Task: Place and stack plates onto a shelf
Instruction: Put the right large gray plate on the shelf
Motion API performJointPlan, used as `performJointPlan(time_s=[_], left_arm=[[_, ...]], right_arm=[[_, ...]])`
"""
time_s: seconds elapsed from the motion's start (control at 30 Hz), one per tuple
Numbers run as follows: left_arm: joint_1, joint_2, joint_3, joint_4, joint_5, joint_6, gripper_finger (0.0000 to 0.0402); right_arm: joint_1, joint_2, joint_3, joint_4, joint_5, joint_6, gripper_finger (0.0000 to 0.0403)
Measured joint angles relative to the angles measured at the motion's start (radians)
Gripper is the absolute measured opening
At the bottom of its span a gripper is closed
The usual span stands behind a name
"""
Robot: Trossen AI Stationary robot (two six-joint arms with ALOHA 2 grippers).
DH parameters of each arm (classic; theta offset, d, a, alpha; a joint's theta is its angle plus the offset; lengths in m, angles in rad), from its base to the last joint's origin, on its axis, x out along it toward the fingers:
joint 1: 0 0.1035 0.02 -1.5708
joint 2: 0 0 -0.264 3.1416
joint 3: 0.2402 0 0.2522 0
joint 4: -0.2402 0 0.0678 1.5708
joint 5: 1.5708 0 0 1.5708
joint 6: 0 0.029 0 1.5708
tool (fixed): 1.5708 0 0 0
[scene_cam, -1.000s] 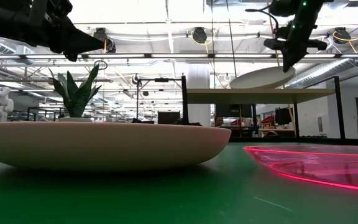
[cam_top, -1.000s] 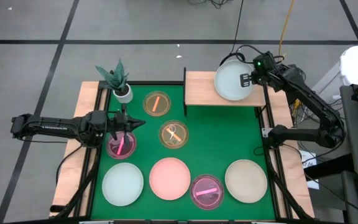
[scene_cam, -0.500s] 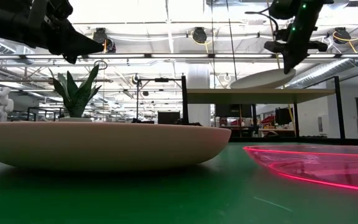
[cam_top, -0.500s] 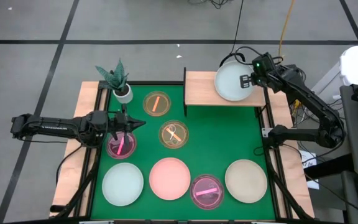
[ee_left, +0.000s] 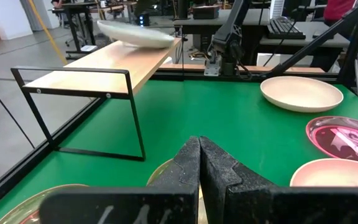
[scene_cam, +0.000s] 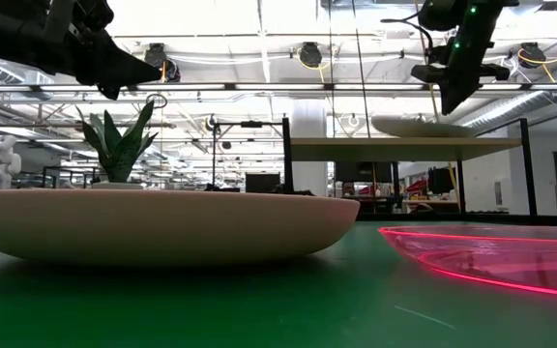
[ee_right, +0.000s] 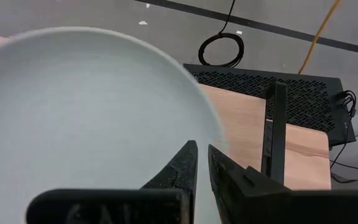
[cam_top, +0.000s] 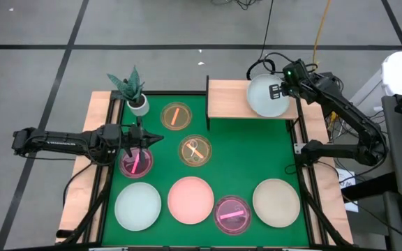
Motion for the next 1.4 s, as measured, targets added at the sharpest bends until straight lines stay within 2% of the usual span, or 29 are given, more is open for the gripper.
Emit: performJointPlan(time_s=[0.13,0.27,0.47,0.67,0.83,1.17,1.4], left_arm=[[0.000,0.000,0.000,0.000,0.000,0.000,0.0001],[0.000,0.000,0.000,0.005,0.000,0.004,0.0001],[0.000,0.000,0.000,0.005,0.000,0.003,0.0001],[0.000,0.000,0.000,0.006,0.000,0.013,0.0001],[0.000,0.000,0.000,0.009,0.000,0.029,0.0001],[0.000,0.000,0.000,0.021,0.000,0.034,0.0001],[0.000,0.000,0.000,0.021,0.000,0.021,0.0001]], right_arm=[[0.007,0.000,0.000,0.000,-0.006,-0.005,0.0027],[0.049,-0.001,-0.032,0.051,-0.075,-0.008,0.0027],[0.117,0.000,-0.173,0.199,-0.080,-0.008,0.0015],[0.125,-0.004,-0.289,0.284,-0.069,-0.015,0.0002],[0.125,-0.003,-0.307,0.268,-0.040,-0.015,0.0001],[0.124,-0.049,-0.310,0.245,-0.047,-0.015,0.0000],[0.124,-0.075,-0.310,0.170,-0.045,-0.014,0.0000]])
